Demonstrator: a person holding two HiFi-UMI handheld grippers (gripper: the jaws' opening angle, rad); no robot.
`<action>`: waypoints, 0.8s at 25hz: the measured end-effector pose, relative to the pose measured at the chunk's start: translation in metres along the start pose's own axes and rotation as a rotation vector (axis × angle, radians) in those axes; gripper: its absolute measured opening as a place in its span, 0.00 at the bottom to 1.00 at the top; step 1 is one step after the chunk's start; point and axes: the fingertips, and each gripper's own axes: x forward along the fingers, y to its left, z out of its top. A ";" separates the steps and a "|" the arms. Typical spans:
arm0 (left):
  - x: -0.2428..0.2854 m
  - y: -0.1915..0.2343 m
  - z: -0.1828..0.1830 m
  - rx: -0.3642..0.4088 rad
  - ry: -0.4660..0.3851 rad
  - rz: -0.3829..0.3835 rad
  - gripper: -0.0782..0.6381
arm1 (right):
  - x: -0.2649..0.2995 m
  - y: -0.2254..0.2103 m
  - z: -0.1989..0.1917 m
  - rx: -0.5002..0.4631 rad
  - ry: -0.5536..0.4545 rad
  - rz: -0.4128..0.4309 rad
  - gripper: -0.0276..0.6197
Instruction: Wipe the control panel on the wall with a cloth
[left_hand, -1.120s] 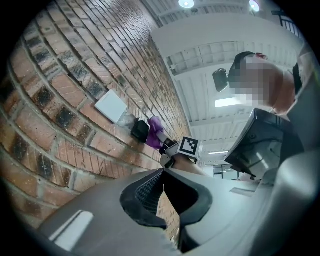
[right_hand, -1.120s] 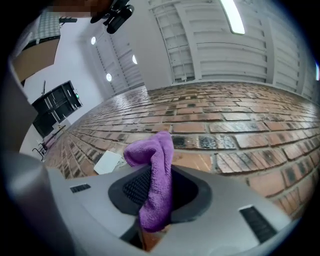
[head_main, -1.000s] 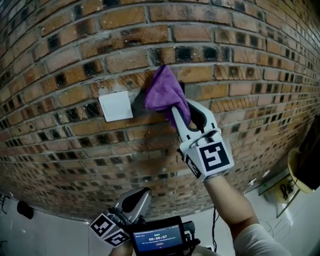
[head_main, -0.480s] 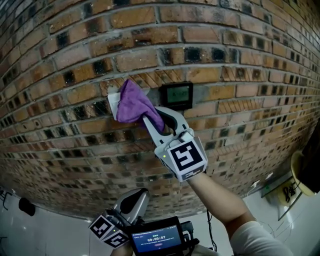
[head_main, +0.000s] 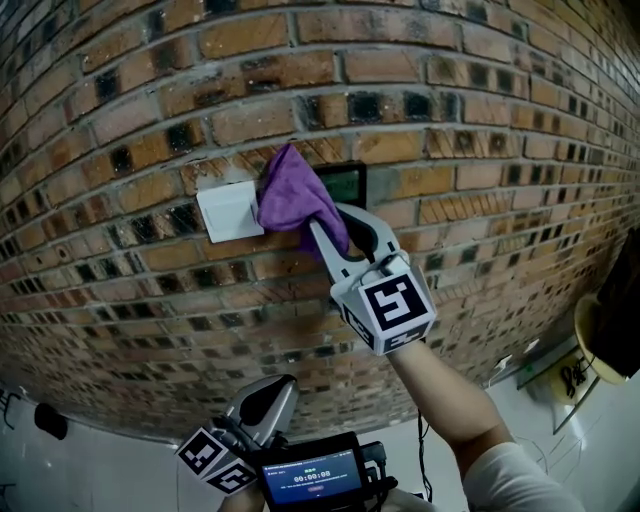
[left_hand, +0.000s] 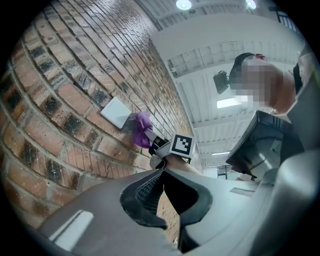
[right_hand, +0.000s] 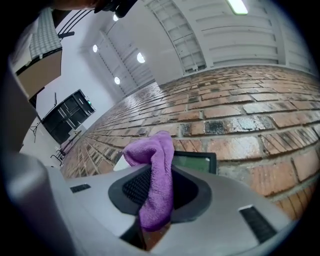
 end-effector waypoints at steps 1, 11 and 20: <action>0.001 -0.001 -0.001 -0.002 0.003 -0.004 0.09 | -0.003 -0.004 0.000 -0.003 0.001 -0.008 0.20; 0.011 -0.007 -0.004 -0.008 0.011 -0.021 0.09 | -0.026 -0.050 0.003 -0.004 0.004 -0.100 0.20; 0.015 -0.008 -0.011 -0.012 0.023 -0.030 0.09 | -0.038 -0.069 0.000 -0.017 0.018 -0.135 0.20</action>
